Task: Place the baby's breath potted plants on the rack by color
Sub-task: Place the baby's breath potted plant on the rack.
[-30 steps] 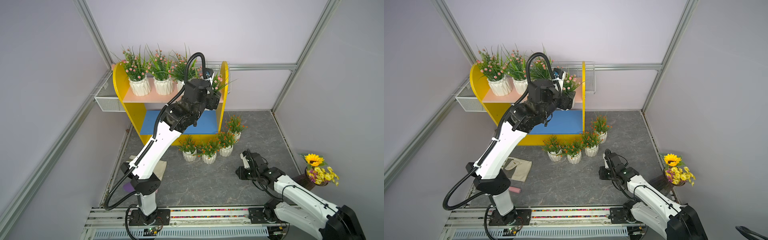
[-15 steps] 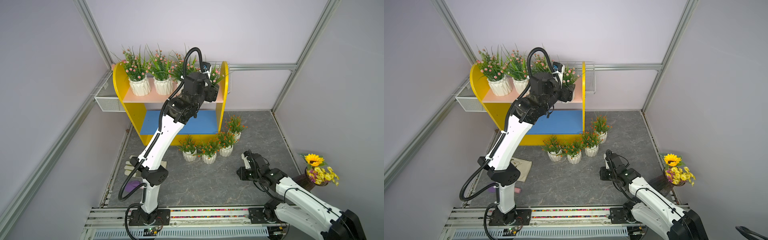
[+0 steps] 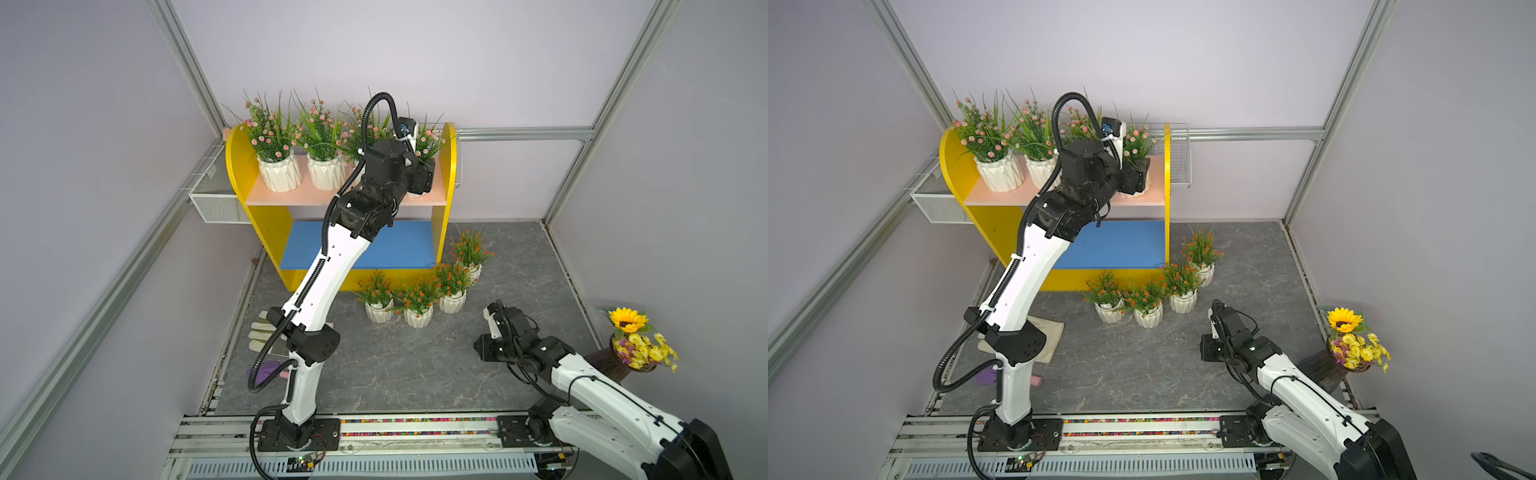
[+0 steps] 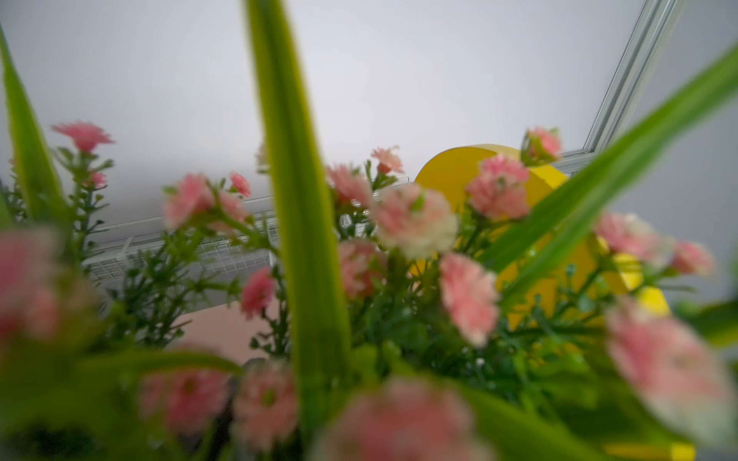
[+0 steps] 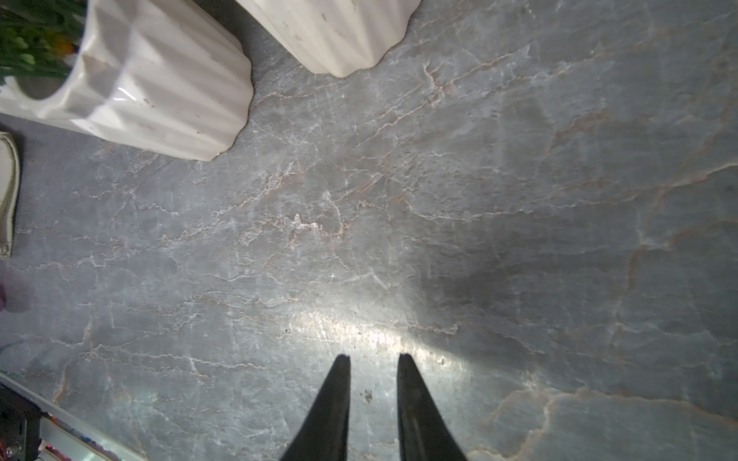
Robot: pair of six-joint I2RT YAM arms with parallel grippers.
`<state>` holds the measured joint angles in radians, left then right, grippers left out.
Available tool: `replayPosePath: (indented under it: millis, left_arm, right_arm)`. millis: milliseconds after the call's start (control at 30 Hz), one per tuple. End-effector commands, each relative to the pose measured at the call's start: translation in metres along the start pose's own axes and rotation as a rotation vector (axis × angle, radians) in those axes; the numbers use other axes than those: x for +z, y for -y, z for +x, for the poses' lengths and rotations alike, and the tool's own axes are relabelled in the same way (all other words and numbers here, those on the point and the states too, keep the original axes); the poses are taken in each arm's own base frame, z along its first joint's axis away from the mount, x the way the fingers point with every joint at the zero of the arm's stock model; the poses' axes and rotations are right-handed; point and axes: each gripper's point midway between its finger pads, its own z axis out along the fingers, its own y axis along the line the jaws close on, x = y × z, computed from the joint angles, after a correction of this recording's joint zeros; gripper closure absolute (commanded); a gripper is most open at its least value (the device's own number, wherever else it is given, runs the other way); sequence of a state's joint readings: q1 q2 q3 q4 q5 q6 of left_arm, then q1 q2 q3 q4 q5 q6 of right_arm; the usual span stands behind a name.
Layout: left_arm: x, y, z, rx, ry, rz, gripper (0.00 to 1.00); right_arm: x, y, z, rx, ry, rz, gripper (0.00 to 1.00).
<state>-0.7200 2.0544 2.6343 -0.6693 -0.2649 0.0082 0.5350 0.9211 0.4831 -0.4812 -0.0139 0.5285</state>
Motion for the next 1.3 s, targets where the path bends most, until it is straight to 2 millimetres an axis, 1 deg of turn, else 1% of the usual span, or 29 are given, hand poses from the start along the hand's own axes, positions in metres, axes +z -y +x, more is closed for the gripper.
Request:
replayPosePath:
  millis: [0, 100, 133, 200, 233, 300, 667, 733, 900, 1033, 1267]
  left_arm:
    - [0.004, 0.002, -0.014, -0.024, 0.060, 0.016, 0.62]
    - [0.009, 0.004, -0.011, -0.021, 0.058, 0.023, 0.55]
    - [0.010, 0.005, -0.010, -0.023, 0.057, 0.025, 0.49]
    - [0.012, 0.006, -0.008, -0.022, 0.054, 0.031, 0.34]
    - [0.013, 0.006, -0.006, -0.022, 0.052, 0.027, 0.28]
    - [0.015, 0.006, -0.005, -0.018, 0.051, 0.026, 0.24]
    - [0.022, 0.008, 0.002, 0.001, 0.040, 0.024, 0.13]
    - [0.023, 0.007, 0.004, 0.005, 0.037, 0.017, 0.09]
    - [0.026, 0.009, 0.007, 0.010, 0.033, 0.026, 0.06]
    - [0.025, 0.008, 0.004, 0.008, 0.039, 0.022, 0.05]
    - [0.014, 0.007, -0.006, 0.010, 0.054, 0.027, 0.05]
  right_arm:
    - [0.001, 0.005, 0.004, 0.018, -0.006, 0.024, 0.75]
    - [0.001, 0.005, 0.005, 0.018, -0.005, 0.025, 0.75]
    - [0.000, 0.005, 0.004, 0.017, -0.002, 0.026, 0.75]
    - [0.000, 0.006, 0.005, 0.018, -0.002, 0.028, 0.75]
    - [0.000, 0.006, 0.005, 0.018, -0.002, 0.028, 0.75]
    - [-0.001, 0.006, 0.005, 0.019, -0.001, 0.028, 0.75]
    - [-0.001, 0.007, 0.004, 0.020, 0.002, 0.031, 0.75]
    - [-0.001, 0.006, 0.004, 0.021, 0.002, 0.030, 0.75]
    - [-0.001, 0.006, 0.004, 0.021, 0.003, 0.031, 0.75]
    - [-0.001, 0.007, 0.004, 0.020, 0.001, 0.032, 0.75]
    - [0.000, 0.006, 0.003, 0.016, 0.004, 0.030, 0.74]
